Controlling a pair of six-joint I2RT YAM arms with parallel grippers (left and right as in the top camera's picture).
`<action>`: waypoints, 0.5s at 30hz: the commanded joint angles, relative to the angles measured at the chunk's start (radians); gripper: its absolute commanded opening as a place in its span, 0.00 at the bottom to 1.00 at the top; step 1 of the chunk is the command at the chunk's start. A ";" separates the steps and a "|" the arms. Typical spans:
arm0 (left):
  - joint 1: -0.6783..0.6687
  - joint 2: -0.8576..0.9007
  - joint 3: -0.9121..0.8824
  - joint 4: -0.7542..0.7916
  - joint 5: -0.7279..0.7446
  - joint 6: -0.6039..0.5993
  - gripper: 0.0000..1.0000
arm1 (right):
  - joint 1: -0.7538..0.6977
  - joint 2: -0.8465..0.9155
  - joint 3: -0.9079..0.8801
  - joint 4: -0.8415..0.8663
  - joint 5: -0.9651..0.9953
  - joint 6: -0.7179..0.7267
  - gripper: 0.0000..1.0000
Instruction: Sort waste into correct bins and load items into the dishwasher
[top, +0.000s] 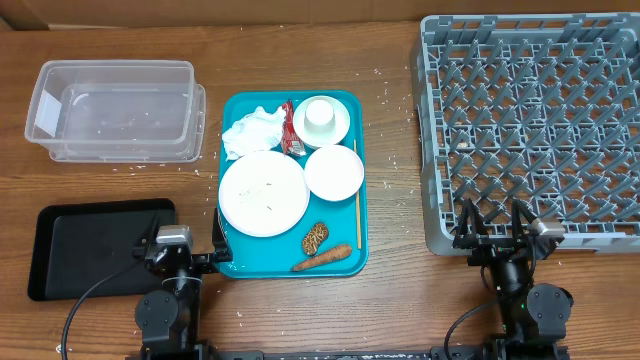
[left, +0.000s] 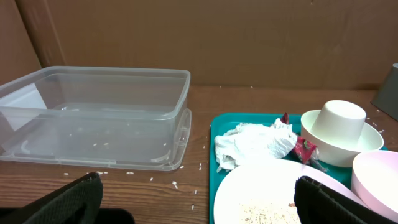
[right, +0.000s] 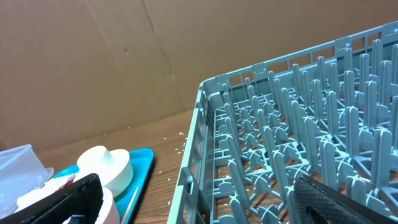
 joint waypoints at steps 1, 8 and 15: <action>-0.006 -0.006 -0.004 -0.001 -0.006 0.016 1.00 | 0.005 -0.009 -0.010 0.006 0.009 0.000 1.00; -0.006 -0.006 -0.004 -0.001 -0.006 0.016 1.00 | 0.005 -0.009 -0.010 0.006 0.009 0.000 1.00; -0.007 -0.006 -0.004 0.120 0.416 -0.399 1.00 | 0.005 -0.009 -0.010 0.006 0.009 0.000 1.00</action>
